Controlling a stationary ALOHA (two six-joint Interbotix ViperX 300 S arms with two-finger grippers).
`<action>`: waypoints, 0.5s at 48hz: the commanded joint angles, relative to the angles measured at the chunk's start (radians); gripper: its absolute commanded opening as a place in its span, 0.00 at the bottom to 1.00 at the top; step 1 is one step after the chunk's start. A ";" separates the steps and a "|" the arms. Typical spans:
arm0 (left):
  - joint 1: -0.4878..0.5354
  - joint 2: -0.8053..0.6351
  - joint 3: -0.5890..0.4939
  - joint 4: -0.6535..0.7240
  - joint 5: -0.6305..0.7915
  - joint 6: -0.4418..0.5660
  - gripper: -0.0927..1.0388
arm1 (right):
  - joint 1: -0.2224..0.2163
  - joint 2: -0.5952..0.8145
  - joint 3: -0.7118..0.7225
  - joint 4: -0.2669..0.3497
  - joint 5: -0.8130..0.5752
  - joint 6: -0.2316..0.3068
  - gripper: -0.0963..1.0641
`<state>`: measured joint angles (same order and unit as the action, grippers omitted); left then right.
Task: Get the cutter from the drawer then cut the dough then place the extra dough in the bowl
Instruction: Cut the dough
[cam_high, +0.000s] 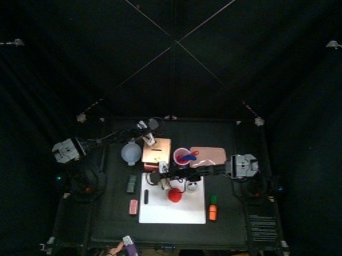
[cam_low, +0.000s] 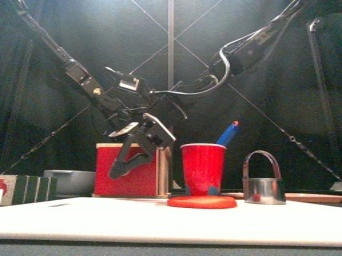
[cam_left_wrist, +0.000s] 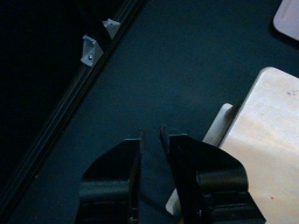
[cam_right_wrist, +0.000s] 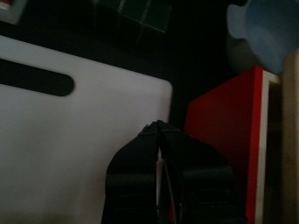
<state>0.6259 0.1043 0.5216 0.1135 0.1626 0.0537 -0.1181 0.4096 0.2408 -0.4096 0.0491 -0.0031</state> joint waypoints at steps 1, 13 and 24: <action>-0.011 -0.005 -0.003 -0.009 0.002 0.002 0.66 | -0.044 -0.054 -0.025 -0.015 0.006 -0.002 0.39; -0.011 -0.005 0.000 -0.023 -0.009 0.002 0.66 | -0.083 -0.078 -0.015 -0.037 0.028 0.000 0.39; -0.011 -0.012 0.002 -0.043 -0.012 0.000 0.66 | -0.074 -0.098 0.000 -0.037 0.032 0.005 0.39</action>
<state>0.6274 0.1028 0.5277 0.0798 0.1488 0.0522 -0.1657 0.3789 0.2500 -0.4433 0.0859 0.0000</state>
